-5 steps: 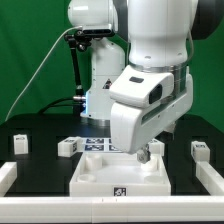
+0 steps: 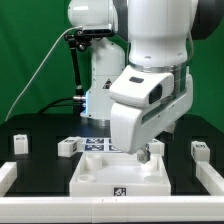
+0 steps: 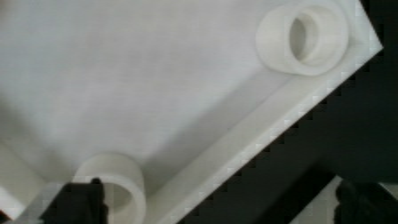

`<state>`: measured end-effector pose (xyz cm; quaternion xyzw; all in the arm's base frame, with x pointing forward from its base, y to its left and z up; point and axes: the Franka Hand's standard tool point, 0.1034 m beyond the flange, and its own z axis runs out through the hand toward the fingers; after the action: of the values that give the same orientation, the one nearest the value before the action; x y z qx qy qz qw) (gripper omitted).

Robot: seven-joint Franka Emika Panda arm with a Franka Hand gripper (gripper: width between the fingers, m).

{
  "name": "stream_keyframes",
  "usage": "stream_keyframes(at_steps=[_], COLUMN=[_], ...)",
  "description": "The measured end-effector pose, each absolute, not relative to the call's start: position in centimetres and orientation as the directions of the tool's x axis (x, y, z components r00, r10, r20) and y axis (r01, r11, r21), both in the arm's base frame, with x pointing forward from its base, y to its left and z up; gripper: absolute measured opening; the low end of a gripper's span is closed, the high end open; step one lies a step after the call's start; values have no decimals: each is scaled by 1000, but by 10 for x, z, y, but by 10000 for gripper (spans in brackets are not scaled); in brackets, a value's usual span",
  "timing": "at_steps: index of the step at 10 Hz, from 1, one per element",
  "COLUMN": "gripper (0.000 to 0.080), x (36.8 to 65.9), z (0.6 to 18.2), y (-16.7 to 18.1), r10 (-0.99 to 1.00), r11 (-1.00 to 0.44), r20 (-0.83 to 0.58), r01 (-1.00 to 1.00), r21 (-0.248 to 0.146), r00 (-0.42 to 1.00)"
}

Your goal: Assemble one leg

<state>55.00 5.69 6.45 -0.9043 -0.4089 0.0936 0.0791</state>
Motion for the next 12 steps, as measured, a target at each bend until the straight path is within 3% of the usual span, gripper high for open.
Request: stream_keyframes(at_steps=[2, 4, 7, 11, 12], gripper=[650, 650, 650, 650, 650], x=[549, 537, 527, 527, 527], z=[63, 54, 59, 59, 59], y=[56, 40, 30, 29, 27], r10=[761, 867, 968, 971, 984], r11=[-646, -494, -249, -238, -176], r20=[-100, -17, -20, -30, -22], r01=[732, 854, 963, 966, 979], r21=[-217, -163, -100, -99, -99], r00=[641, 498, 248, 236, 174])
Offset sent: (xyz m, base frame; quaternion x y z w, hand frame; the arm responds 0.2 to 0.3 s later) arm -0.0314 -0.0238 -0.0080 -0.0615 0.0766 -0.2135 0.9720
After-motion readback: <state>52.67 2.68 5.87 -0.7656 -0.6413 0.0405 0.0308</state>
